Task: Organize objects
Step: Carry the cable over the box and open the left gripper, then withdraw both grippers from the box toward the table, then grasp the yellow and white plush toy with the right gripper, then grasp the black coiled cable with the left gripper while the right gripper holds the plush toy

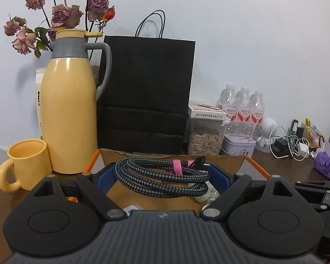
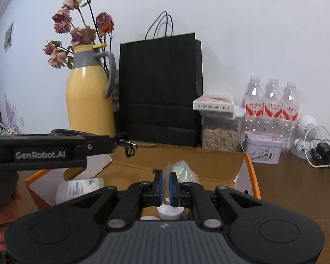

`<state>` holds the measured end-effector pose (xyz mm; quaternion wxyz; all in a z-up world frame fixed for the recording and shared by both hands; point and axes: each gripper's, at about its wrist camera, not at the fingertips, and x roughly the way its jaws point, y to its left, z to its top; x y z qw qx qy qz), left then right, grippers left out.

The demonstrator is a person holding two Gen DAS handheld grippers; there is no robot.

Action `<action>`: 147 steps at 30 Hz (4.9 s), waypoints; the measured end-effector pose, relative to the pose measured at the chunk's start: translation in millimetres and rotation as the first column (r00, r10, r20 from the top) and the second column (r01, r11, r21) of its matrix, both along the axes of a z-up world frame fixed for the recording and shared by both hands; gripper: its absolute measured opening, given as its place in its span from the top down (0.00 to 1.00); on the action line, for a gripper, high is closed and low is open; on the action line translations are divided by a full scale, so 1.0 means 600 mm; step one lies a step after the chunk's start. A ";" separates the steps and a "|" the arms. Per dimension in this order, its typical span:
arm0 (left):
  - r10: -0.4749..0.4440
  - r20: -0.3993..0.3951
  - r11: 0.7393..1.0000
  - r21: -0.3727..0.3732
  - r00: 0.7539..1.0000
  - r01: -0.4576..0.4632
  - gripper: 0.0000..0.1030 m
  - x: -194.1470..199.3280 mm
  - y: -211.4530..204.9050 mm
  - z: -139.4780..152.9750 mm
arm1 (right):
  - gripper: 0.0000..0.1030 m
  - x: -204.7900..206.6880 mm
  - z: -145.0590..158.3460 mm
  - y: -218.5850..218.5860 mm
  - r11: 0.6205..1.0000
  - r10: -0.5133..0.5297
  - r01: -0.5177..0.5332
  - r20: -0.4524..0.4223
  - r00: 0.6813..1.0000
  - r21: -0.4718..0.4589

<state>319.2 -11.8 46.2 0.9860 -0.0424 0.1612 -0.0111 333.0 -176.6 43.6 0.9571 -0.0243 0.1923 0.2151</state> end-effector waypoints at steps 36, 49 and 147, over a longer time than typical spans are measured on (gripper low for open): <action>0.031 0.036 0.999 -0.034 0.999 -0.030 0.00 -0.072 0.016 0.037 | 0.00 -0.049 0.035 -0.012 0.997 -0.062 0.062 0.017 0.998 -0.039; 0.048 0.045 0.999 -0.018 0.998 -0.047 0.00 -0.182 0.044 0.057 | 0.00 -0.154 0.053 -0.025 0.997 -0.038 0.041 0.048 0.998 -0.066; 0.103 -0.338 0.994 0.009 0.936 -0.106 0.58 -0.213 0.106 -0.115 | 0.40 -0.277 -0.065 -0.053 0.999 -0.048 0.047 -0.053 0.997 -0.012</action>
